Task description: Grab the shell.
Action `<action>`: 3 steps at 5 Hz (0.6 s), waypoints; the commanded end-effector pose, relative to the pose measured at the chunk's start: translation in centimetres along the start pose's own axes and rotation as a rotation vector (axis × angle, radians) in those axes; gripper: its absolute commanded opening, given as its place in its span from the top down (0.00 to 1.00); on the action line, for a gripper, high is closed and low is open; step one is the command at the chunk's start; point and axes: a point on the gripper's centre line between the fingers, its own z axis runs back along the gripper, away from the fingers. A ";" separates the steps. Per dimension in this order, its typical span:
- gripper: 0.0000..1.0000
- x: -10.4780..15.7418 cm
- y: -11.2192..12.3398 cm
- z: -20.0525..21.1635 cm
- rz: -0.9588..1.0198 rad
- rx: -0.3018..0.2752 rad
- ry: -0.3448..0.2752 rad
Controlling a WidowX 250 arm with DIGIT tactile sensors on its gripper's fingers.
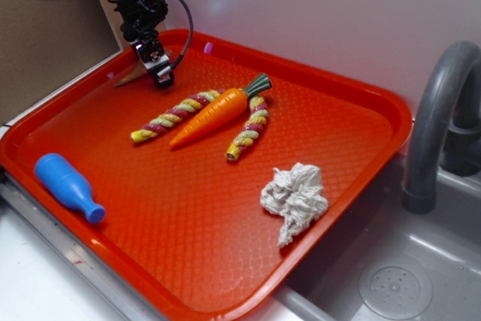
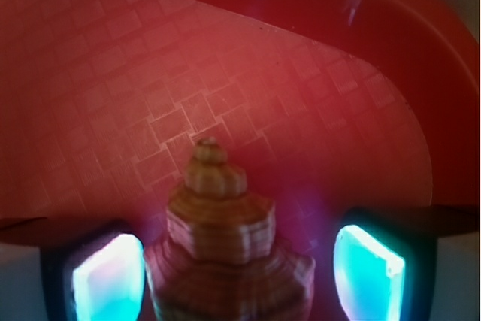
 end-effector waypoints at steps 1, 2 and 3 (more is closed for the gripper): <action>1.00 0.2 -0.8 2.5 -0.006 0.067 -0.011; 1.00 0.2 -1.9 5.9 0.015 0.066 -0.034; 1.00 -0.4 -4.2 11.0 0.000 0.083 0.009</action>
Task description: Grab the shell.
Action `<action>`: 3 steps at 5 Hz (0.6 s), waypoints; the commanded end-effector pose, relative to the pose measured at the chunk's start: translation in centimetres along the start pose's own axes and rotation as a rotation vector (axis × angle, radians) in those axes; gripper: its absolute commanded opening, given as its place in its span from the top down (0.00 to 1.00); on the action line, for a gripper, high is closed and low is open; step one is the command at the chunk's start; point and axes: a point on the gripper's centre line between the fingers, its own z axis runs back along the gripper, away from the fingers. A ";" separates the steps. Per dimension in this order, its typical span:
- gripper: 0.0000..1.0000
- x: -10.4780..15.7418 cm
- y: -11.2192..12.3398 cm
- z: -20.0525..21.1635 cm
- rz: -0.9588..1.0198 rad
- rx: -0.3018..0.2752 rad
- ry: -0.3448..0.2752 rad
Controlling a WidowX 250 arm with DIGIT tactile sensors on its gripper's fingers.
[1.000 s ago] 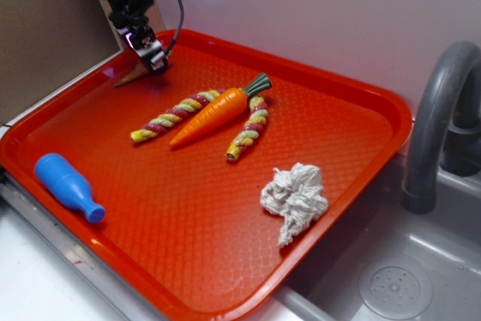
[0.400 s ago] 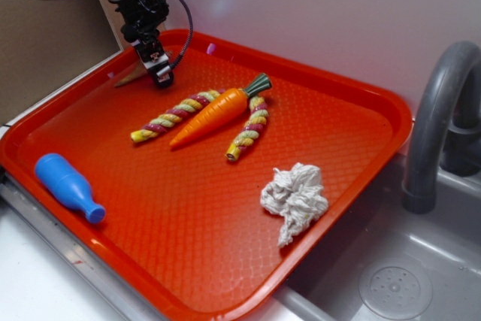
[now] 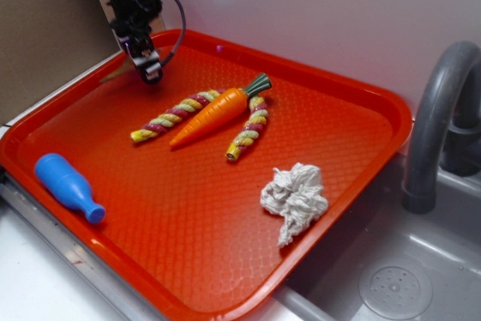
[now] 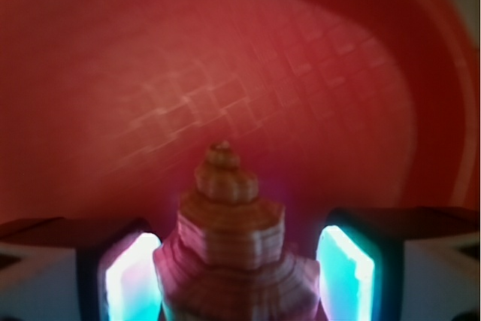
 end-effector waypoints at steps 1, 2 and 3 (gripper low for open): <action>1.00 -1.4 -4.0 10.9 -0.032 0.016 -0.056; 1.00 -3.0 -5.3 15.1 -0.009 -0.004 -0.050; 1.00 -4.0 -4.8 18.5 0.061 -0.053 -0.071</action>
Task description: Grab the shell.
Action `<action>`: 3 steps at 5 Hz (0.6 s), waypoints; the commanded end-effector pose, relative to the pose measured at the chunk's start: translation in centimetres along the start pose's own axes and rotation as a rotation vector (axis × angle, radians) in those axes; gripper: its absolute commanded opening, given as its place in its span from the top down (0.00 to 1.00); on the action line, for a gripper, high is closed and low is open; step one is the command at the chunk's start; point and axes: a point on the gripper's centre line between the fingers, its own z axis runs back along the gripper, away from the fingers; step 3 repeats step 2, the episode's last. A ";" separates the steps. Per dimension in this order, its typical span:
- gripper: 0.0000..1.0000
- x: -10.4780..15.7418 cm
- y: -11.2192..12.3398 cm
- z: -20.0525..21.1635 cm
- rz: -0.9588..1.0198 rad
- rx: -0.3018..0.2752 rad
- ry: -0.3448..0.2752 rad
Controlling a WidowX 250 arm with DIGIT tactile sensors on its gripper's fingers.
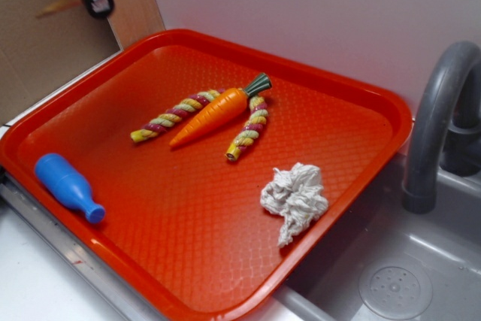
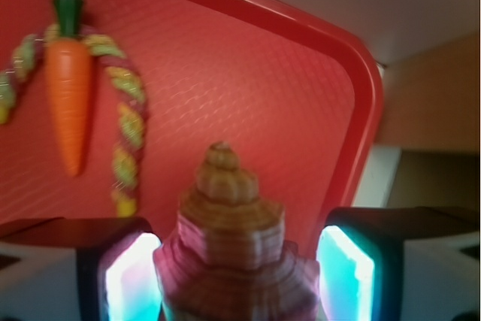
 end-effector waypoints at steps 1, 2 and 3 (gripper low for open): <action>1.00 0.0 1.2 5.9 0.144 -0.084 -0.108; 1.00 0.4 2.3 5.6 0.149 -0.068 -0.092; 1.00 0.4 2.3 5.6 0.149 -0.068 -0.092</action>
